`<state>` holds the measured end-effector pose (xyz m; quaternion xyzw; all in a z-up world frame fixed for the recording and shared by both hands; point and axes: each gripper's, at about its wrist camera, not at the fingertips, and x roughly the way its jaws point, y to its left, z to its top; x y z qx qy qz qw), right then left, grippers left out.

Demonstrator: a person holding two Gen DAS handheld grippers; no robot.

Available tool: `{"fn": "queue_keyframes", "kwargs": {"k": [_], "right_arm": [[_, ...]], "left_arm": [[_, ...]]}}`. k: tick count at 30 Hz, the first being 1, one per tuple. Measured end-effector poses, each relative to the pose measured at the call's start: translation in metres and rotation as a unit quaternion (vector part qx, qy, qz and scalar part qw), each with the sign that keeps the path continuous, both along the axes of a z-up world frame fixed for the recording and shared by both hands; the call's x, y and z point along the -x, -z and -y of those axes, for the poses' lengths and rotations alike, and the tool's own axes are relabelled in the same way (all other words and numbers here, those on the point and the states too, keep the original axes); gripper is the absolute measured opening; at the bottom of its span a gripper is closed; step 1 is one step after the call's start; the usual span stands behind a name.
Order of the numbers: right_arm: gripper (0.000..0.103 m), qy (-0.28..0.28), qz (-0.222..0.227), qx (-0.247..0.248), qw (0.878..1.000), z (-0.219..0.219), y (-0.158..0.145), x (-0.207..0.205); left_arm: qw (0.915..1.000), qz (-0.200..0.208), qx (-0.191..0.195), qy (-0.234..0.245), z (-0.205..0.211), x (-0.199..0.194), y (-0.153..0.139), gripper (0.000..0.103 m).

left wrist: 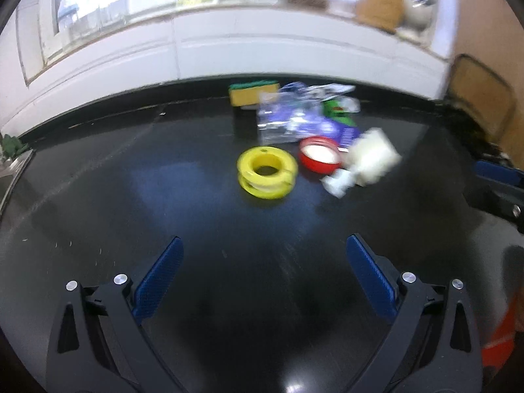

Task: Collect trash
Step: 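Grasp the yellow tape roll with the left gripper while the right grasps the white foam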

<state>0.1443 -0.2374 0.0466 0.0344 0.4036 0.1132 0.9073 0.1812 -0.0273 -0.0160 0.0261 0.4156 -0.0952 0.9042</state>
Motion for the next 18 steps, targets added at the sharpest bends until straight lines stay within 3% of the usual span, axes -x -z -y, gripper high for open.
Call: {"fn": "queue_keyframes", "kwargs": {"k": [8,16,17,18], "right_arm": [[0.096,-0.005,-0.06,0.03,0.998,-0.017,0.046,-0.096],[0.096,-0.002,-0.093,0.016,0.996,-0.012,0.076,-0.126],[0.094,-0.005,-0.09,0.017,0.996,-0.013,0.076,-0.126],[0.082,-0.009,-0.088,0.019,0.996,-0.014,0.076,-0.125]], "left_arm": [[0.9995,-0.032,0.0,0.002,0.005,-0.07,0.027,0.096],[0.9993,-0.033,-0.014,0.008,0.009,-0.096,0.033,0.096],[0.9992,-0.033,-0.018,0.01,0.009,-0.097,0.033,0.094],[0.9992,-0.031,-0.023,0.012,0.01,-0.097,0.033,0.085]]}}
